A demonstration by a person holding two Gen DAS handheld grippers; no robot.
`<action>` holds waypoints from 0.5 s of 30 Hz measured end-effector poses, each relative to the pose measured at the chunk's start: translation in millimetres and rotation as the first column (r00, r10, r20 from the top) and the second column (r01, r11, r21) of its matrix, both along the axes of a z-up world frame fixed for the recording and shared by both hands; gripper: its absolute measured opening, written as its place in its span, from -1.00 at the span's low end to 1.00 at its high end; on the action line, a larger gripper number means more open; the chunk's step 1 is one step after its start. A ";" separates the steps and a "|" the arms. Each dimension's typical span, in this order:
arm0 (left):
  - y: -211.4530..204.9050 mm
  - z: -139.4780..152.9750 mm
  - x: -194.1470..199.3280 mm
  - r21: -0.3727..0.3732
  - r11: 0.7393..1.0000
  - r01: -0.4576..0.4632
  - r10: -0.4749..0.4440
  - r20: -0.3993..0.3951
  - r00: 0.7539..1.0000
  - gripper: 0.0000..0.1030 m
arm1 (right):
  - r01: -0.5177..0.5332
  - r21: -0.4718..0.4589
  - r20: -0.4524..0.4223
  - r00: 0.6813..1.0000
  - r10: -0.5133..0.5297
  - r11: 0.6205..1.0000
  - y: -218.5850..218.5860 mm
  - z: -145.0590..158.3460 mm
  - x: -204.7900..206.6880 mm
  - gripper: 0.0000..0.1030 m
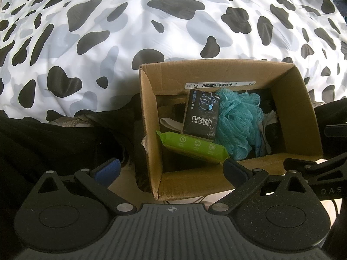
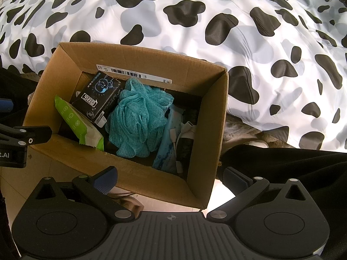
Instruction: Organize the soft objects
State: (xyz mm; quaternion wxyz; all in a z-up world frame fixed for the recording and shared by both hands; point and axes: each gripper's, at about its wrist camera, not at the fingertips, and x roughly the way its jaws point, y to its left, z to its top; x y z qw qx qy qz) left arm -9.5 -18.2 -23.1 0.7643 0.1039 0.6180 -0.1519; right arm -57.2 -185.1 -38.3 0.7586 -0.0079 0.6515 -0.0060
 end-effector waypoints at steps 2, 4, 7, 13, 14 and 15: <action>-0.2 0.2 0.0 0.000 1.000 0.001 -0.001 -0.001 1.000 1.00 | 0.000 0.000 0.000 1.000 0.000 1.000 0.3 0.1 1.5 1.00; -0.2 -0.1 0.2 0.002 1.000 -0.002 0.002 -0.002 1.000 1.00 | 0.000 0.000 0.000 1.000 0.000 1.000 0.4 -0.1 0.3 1.00; 0.1 -0.3 0.4 0.004 1.000 -0.009 0.009 -0.003 1.000 1.00 | -0.001 0.000 -0.002 1.000 0.001 1.000 0.1 -0.2 1.1 1.00; 2.6 1.5 0.9 0.009 1.000 -0.028 0.028 0.007 1.000 1.00 | -0.001 -0.001 -0.002 1.000 0.001 1.000 0.2 -0.6 0.0 1.00; 2.5 1.7 0.7 0.008 1.000 -0.026 0.026 0.009 1.000 1.00 | -0.001 -0.001 -0.003 1.000 0.001 1.000 0.3 -0.5 1.3 1.00; 2.0 1.8 0.6 0.009 1.000 -0.024 0.024 0.010 1.000 1.00 | -0.002 -0.002 -0.004 1.000 0.002 1.000 0.3 -0.6 1.5 1.00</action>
